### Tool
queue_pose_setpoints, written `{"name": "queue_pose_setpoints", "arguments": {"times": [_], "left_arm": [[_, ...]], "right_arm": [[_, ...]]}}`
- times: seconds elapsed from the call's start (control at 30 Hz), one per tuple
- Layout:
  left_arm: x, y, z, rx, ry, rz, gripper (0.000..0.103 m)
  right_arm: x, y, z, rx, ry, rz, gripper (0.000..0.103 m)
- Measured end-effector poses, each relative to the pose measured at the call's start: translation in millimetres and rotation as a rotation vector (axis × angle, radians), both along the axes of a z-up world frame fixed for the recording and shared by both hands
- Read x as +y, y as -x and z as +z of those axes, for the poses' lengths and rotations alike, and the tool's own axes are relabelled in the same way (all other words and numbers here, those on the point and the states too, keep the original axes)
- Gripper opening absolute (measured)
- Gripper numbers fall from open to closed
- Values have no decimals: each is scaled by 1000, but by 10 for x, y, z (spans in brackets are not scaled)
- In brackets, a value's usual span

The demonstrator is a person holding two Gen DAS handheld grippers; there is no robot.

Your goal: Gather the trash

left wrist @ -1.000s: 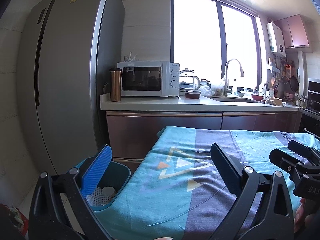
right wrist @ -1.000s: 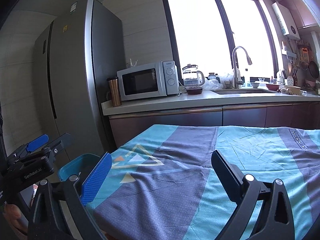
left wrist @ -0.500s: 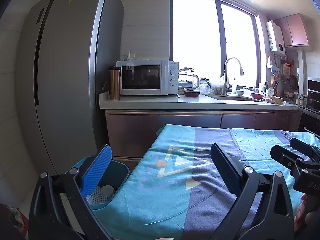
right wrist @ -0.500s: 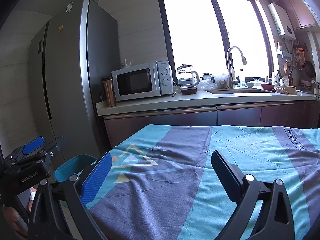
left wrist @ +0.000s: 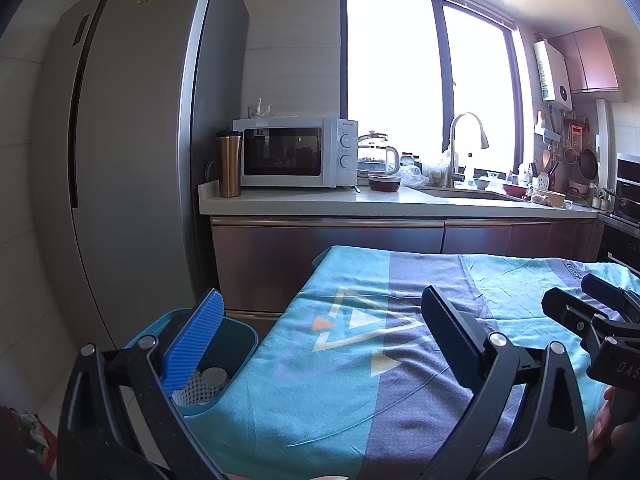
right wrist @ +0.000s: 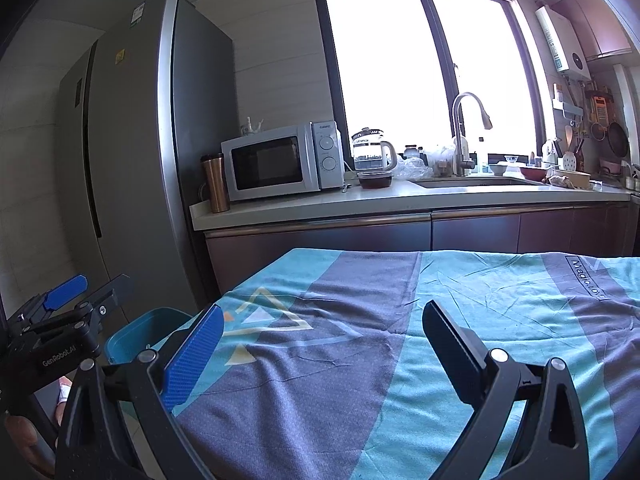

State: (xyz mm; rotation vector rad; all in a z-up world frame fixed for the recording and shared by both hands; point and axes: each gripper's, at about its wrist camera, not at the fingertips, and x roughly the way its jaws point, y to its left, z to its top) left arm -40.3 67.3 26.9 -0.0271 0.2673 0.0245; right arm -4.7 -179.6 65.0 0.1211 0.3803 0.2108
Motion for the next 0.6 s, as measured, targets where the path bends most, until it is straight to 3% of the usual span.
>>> {"name": "queue_pose_setpoints", "arguments": {"times": [0.6], "left_arm": [[-32,-5,-1,1,-7,4,97]], "right_arm": [[-19,12,-2,0,-2,-1,96]]}}
